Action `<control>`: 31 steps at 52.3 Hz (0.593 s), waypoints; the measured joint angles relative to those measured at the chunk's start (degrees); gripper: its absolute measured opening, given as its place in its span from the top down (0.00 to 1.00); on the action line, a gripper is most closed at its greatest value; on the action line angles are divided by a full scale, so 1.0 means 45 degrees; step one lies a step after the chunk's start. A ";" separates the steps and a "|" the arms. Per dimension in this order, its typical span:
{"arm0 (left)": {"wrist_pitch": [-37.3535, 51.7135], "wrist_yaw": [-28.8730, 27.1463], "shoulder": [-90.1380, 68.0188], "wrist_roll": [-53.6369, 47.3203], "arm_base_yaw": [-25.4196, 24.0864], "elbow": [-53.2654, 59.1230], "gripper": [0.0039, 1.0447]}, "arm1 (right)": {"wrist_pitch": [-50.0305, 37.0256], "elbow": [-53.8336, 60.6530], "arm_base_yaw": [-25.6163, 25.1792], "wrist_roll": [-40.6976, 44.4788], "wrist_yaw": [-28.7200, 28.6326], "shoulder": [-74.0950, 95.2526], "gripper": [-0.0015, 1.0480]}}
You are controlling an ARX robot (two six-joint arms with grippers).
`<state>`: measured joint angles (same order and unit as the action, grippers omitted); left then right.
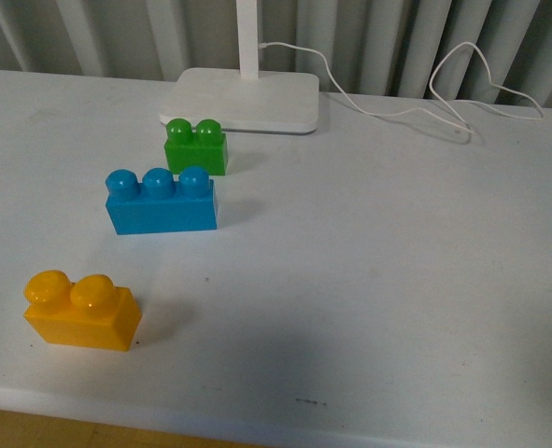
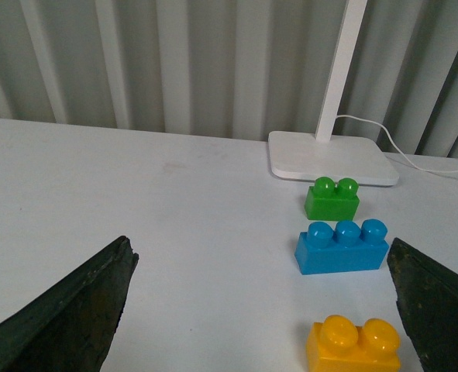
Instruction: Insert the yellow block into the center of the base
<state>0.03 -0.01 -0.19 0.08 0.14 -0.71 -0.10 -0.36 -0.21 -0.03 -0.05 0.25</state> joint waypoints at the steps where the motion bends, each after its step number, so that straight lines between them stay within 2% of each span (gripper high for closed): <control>1: 0.0000 0.0000 0.0000 0.0000 0.0000 0.0000 0.06 | 0.0005 0.0000 0.0000 0.0000 0.0000 -0.0005 0.09; 31: 0.0000 0.0000 0.0000 0.0000 0.0000 0.0000 0.06 | 0.0000 0.0000 0.0000 0.0000 0.0000 0.0000 0.09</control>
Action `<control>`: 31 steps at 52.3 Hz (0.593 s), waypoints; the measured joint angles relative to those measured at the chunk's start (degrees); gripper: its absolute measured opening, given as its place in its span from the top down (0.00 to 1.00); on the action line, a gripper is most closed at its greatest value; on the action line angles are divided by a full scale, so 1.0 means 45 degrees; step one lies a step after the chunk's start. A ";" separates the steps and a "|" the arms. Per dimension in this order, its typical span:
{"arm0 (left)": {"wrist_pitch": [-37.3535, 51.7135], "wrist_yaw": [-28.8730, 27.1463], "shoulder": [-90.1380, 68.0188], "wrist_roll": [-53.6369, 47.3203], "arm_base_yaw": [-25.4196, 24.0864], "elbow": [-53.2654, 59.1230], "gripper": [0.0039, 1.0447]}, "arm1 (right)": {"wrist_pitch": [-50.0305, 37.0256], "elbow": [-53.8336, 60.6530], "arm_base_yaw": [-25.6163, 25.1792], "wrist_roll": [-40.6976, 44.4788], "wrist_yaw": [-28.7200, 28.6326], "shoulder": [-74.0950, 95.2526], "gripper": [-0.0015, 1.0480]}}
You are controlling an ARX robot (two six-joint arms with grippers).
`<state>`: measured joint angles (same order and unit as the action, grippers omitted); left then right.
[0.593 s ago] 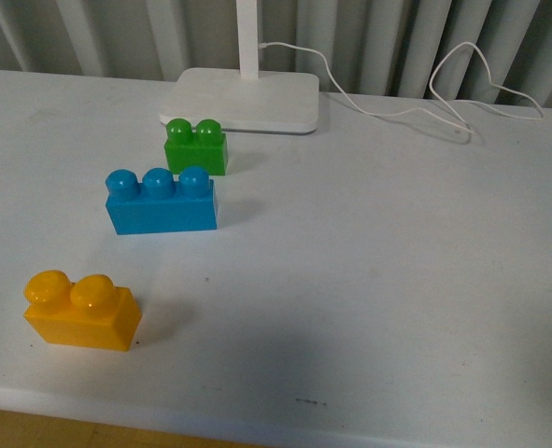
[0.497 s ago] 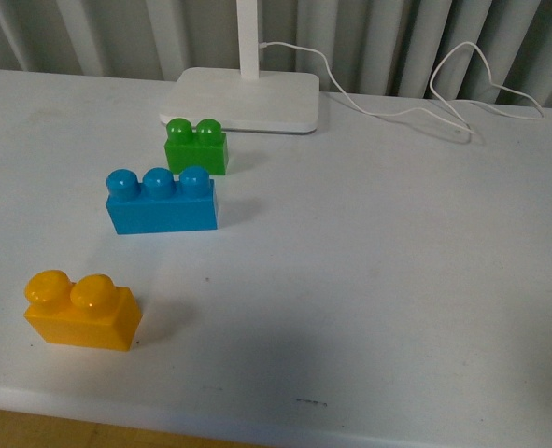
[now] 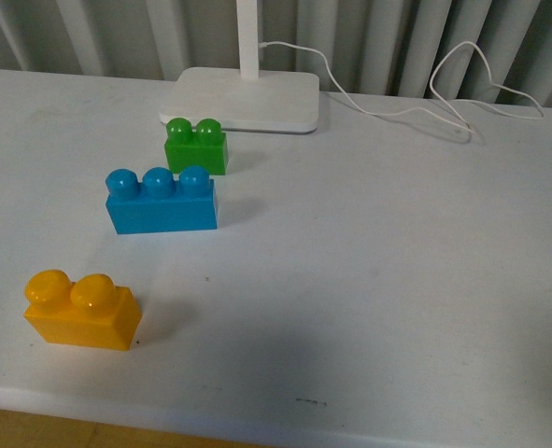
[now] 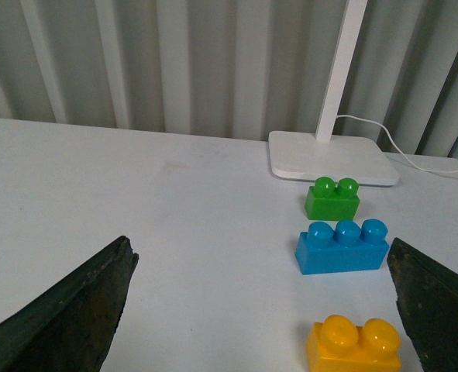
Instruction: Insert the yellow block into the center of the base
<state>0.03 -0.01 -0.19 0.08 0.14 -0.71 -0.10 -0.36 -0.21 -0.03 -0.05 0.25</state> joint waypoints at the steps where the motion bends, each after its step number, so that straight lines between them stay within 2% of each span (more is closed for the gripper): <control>1: 0.0000 0.0000 0.0000 0.0000 0.0000 0.0000 0.06 | 0.0000 0.0000 0.0000 0.0000 0.0000 -0.0005 0.09; 8: 0.0000 0.0000 0.0000 0.0000 0.0000 0.0000 0.06 | 0.0000 0.0000 0.0000 0.0000 0.0000 0.0000 0.09; 12: 0.0000 0.0000 0.0000 0.0000 0.0000 0.0000 0.06 | 0.1991 -0.0899 0.0695 -0.0986 0.2608 0.1370 0.09; 15: 0.0000 -0.0005 0.0005 0.0000 0.0000 0.0000 0.06 | 0.2574 -0.1583 0.0665 -0.1506 0.3274 0.2953 0.09; 26: 0.0000 0.0000 0.0005 0.0000 0.0000 0.0000 0.06 | 0.2161 -0.5008 -0.0534 -0.1277 0.2531 0.9005 0.09; 31: 0.0000 0.0000 0.0000 0.0000 0.0000 0.0000 0.06 | 0.2739 -0.6907 -0.1112 -0.1044 0.2011 1.1594 0.09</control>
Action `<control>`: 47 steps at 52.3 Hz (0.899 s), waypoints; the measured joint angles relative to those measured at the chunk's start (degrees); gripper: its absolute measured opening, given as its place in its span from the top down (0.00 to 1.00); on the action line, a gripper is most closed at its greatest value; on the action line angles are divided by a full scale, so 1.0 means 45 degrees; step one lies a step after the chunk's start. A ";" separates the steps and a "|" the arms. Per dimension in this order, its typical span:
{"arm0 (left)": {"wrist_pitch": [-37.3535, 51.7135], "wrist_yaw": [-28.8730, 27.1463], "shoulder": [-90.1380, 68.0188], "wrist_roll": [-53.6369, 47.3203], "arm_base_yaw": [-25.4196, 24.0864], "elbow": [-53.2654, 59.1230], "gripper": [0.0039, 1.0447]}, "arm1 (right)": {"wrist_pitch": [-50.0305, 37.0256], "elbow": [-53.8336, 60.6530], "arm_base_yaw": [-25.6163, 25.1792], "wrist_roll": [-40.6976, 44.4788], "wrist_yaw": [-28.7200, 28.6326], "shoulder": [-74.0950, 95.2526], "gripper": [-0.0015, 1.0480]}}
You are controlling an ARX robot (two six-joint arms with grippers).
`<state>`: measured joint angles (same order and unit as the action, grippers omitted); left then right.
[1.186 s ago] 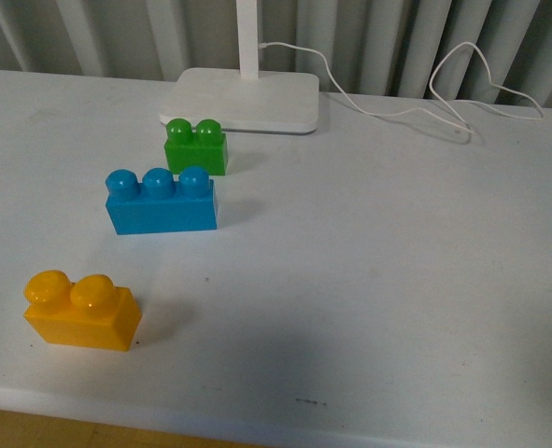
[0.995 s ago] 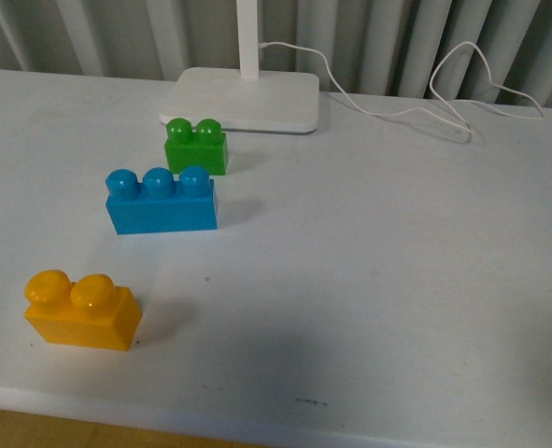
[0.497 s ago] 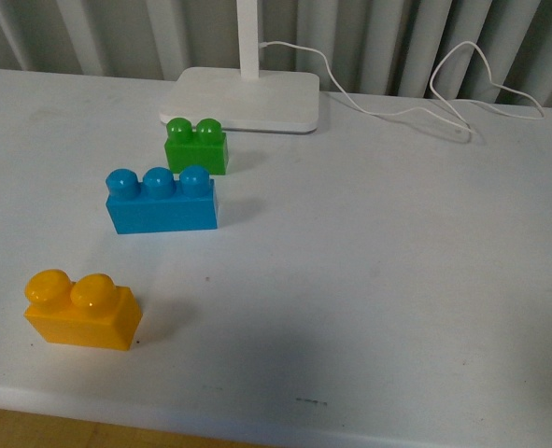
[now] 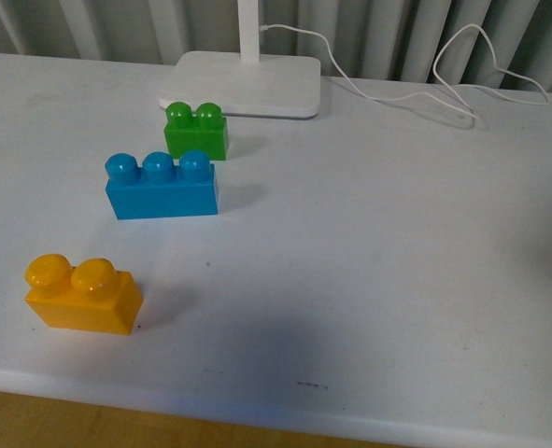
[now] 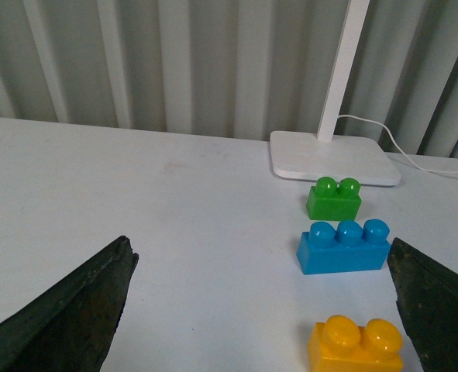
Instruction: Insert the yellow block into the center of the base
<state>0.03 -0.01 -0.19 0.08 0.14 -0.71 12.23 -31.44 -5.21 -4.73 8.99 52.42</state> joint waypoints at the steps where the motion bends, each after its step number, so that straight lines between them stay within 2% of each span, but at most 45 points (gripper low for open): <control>1: 0.0000 0.0000 0.0000 0.0000 0.0000 0.0000 0.06 | 0.0131 -0.0369 -0.0073 0.0117 0.0049 0.0554 0.09; 7: 0.0000 0.0000 0.0000 0.0000 0.0000 0.0000 0.06 | 0.1307 -0.2895 -0.0651 0.0928 -0.0121 0.4585 0.09; 18: 0.0000 0.0000 0.0000 0.0000 0.0000 0.0000 0.06 | 0.1885 -0.4993 -0.1093 0.1865 0.0670 0.7873 0.09; 47: 0.0000 0.0000 0.0000 0.0000 0.0000 0.0000 0.06 | 0.2176 -0.7339 -0.2205 0.2356 0.1292 1.1948 0.09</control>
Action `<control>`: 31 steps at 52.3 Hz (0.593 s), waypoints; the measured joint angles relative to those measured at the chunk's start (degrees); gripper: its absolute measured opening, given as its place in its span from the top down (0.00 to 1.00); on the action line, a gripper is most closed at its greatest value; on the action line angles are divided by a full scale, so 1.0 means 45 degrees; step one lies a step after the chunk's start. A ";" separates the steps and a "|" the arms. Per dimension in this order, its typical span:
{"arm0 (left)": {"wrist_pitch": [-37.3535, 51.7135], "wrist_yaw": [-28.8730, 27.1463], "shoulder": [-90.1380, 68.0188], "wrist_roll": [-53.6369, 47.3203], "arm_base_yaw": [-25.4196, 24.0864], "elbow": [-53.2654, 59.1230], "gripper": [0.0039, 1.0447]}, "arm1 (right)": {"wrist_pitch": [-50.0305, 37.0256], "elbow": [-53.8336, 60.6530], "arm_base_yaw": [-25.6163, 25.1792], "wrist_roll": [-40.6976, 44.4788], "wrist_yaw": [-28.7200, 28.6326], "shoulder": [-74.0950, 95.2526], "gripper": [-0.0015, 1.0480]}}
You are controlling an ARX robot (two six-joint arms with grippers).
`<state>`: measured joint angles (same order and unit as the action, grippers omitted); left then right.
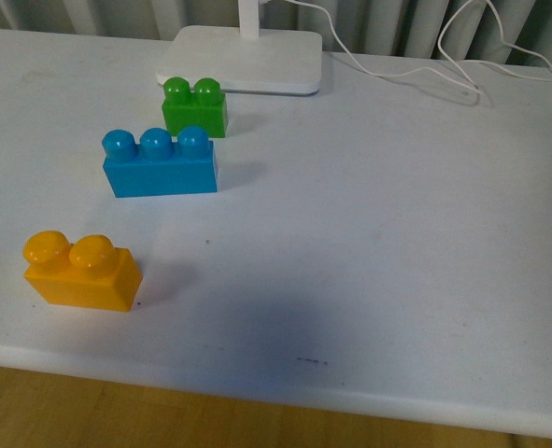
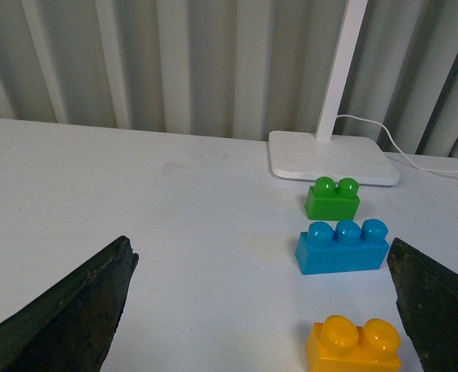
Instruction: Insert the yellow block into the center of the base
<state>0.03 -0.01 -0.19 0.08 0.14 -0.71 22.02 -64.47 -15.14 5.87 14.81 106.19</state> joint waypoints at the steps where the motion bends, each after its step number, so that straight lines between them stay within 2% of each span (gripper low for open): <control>1: 0.0000 0.0000 0.0000 0.0000 0.0000 0.0000 0.06 | -0.0024 -0.0010 -0.0010 0.0019 0.0034 0.0039 0.09; 8: 0.0000 0.0000 0.0000 0.0000 0.0000 0.0000 0.06 | -0.0044 -0.0238 -0.0112 -0.0044 -0.0117 0.0393 0.09; 31: 0.0000 0.0000 0.0000 0.0000 0.0000 0.0000 0.06 | 0.0010 -0.0228 -0.0068 -0.0622 -0.1734 0.0685 0.09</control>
<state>0.03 -0.01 -0.19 0.08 0.14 -0.71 22.06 -65.49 -15.44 3.07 7.01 109.27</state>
